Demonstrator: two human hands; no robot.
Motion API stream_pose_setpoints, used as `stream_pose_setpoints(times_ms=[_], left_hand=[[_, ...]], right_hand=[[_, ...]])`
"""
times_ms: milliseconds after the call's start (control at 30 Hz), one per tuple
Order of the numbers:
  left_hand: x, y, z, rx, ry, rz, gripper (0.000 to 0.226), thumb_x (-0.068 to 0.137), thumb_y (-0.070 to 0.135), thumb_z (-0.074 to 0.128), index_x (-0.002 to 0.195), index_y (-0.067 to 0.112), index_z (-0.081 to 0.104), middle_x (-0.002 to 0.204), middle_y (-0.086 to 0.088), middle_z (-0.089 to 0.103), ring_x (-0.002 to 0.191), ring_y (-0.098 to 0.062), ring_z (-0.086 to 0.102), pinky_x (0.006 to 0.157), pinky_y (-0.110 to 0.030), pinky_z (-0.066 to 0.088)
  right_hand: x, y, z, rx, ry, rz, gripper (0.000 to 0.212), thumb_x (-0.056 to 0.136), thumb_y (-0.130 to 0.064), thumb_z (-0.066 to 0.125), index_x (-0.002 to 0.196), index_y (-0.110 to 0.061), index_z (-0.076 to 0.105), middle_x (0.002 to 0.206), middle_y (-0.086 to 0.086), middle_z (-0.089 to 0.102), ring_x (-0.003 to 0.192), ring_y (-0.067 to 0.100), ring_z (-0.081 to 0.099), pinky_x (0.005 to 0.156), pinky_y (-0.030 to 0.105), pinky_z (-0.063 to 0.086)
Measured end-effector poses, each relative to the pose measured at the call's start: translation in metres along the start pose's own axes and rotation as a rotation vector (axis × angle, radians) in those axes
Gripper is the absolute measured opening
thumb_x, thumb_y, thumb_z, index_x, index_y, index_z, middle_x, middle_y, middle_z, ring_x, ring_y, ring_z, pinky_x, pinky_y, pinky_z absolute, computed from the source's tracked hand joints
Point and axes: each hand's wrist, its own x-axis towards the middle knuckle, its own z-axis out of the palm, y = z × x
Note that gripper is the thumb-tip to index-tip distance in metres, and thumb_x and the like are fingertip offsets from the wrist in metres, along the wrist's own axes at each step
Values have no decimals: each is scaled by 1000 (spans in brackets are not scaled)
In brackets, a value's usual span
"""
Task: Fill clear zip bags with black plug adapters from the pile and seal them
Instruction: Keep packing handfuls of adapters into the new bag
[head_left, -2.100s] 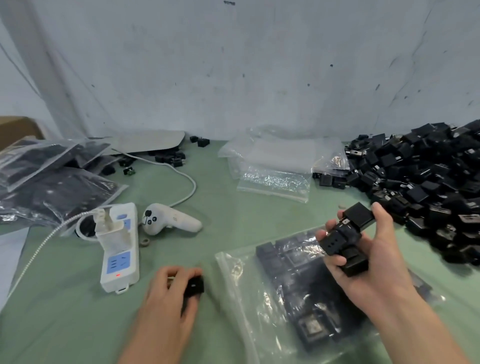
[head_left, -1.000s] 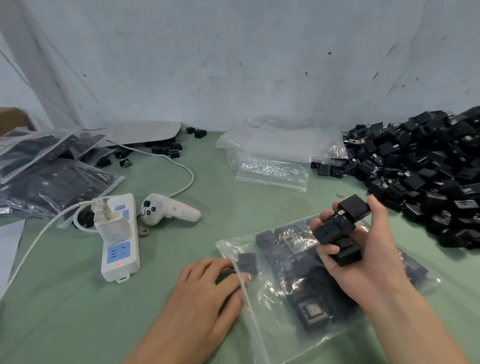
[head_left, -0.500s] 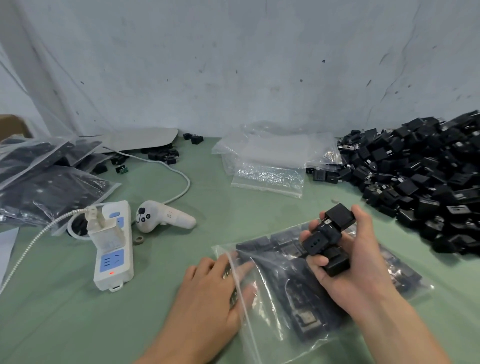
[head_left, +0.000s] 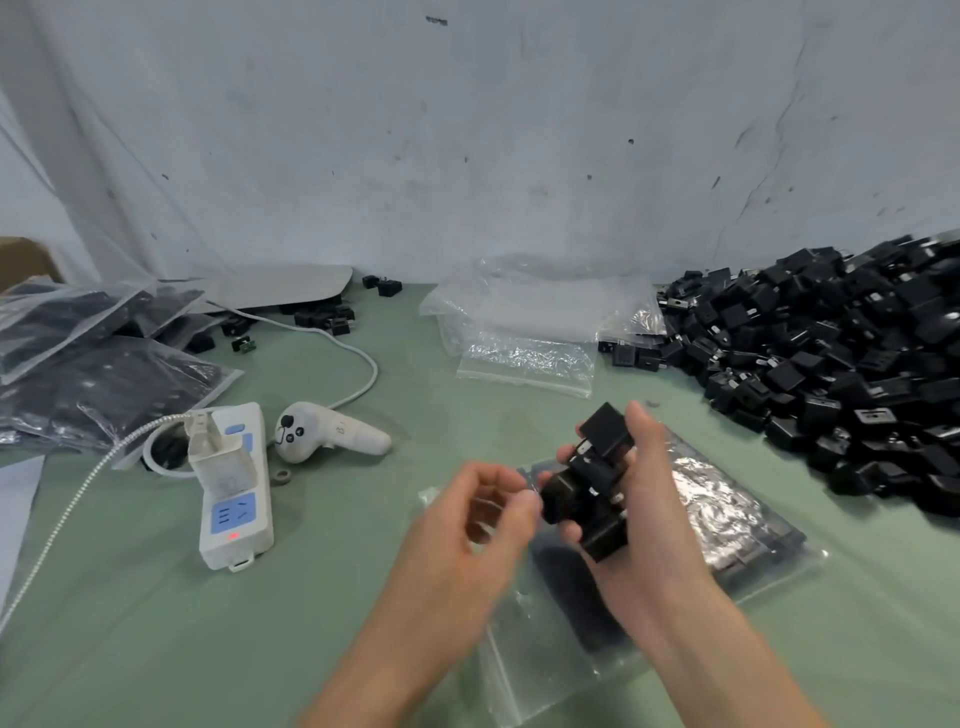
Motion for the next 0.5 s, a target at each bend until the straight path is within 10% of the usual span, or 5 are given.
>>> stream_pose_setpoints(times_ms=[167,367,500], left_hand=[[-3,0,20,-84,40,-113,21,87,40,71,86,33,51,83,4,72,79,-10,68,69,-15,46],[-7,1,4,-214,225,-88,12,97,20,54,91,21,64,75,5,71,65,-7,64,61,-17,51],[-17,-20,-36,136,297,-150,24,100,20,49,90,31,70,76,17,71,63,6,60,61,-9,45]], right_hand=[[-13,14,6,-134,-8,-79,57,84,-69,57,89,-13,66,78,11,69,70,28,61,59,34,45],[-21,10,5,-33,209,-37,46,87,-66,58,92,-20,64,72,-1,66,59,14,60,39,24,37],[-22,-3,-5,-32,242,-91,40,92,-60,56,90,-21,64,73,-1,65,55,12,56,38,23,37]])
